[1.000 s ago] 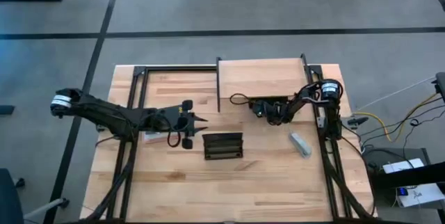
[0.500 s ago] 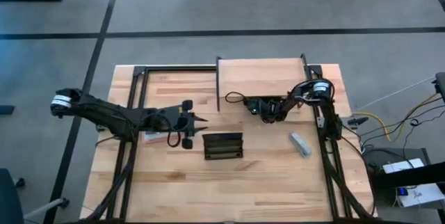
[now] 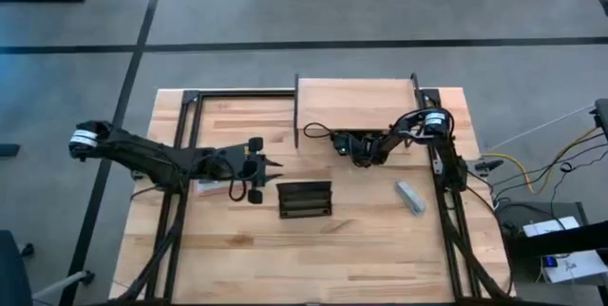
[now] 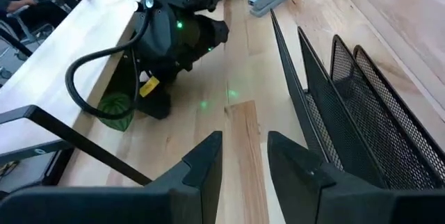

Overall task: Stock shelves
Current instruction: Move the white vase plant to the middle right of the table

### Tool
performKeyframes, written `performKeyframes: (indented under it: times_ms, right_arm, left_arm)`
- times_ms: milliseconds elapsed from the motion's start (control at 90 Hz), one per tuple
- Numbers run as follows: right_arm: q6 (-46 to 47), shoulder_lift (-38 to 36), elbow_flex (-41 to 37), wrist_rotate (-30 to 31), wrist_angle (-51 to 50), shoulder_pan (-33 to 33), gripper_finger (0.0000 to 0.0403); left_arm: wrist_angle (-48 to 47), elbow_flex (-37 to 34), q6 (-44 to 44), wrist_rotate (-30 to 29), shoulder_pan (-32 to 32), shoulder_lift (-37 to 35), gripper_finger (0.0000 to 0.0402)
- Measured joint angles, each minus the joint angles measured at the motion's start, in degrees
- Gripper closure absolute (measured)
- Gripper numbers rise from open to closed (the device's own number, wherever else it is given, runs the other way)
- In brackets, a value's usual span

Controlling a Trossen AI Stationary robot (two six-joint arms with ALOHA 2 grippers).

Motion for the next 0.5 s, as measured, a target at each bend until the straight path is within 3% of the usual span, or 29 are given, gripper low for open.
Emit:
performKeyframes:
  times_ms: [500]
  right_arm:
    - [2.3, 0.5, -0.1, -1.8, -0.6, -2.5, 0.0003]
  left_arm:
    - [0.3, 0.0, 0.0, 0.0, 0.0, 0.0, 0.0303]
